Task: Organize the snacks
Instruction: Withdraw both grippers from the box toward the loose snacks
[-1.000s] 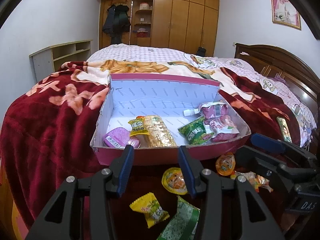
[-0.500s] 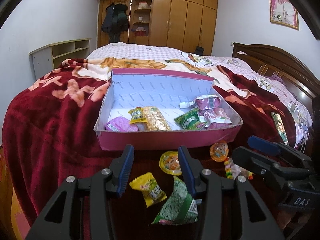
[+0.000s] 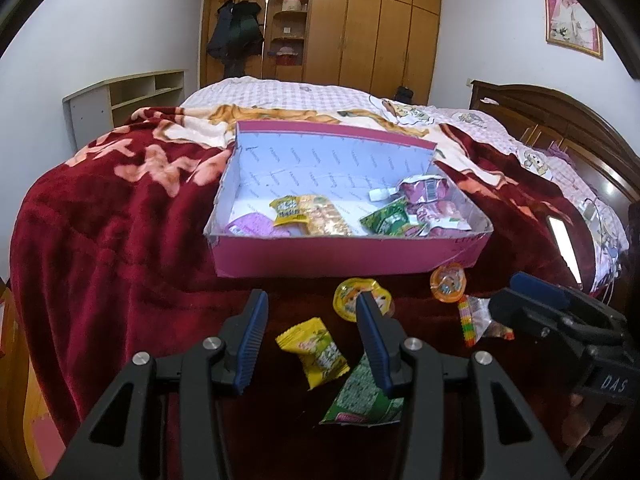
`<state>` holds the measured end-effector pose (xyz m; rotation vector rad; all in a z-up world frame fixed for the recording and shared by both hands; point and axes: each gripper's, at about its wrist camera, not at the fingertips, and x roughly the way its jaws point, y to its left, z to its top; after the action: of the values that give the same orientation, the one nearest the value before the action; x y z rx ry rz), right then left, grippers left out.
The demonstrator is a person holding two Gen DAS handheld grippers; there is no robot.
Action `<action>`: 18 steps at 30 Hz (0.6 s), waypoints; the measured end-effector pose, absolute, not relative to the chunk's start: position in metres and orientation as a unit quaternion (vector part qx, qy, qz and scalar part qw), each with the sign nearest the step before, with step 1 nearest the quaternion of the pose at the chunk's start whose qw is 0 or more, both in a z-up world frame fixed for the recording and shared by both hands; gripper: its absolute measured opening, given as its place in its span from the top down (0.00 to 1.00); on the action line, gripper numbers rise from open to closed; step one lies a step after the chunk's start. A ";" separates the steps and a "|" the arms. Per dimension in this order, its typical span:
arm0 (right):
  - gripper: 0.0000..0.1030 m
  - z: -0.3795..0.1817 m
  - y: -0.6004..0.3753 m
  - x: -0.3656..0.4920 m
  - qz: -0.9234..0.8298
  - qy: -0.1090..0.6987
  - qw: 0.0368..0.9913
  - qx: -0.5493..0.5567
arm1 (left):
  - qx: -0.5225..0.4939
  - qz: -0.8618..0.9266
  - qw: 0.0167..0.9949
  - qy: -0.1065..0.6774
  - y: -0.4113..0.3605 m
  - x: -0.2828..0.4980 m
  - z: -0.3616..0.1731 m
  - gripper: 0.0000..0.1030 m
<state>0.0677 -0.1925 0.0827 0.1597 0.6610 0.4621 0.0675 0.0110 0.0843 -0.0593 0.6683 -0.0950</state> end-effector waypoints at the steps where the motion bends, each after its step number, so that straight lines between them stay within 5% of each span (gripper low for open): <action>1: 0.27 0.081 -0.193 0.068 0.223 0.323 0.916 0.078 | -0.029 -0.045 0.942 0.330 0.012 0.068 0.083 0.53; 18: 0.27 0.062 -0.206 0.069 0.211 0.341 0.912 0.089 | -0.031 -0.029 0.932 0.359 0.020 0.072 0.062 0.53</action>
<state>0.0688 -0.2058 0.0623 0.1832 0.7029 0.4359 0.0719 0.0204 0.0617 -0.0641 0.7346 -0.0592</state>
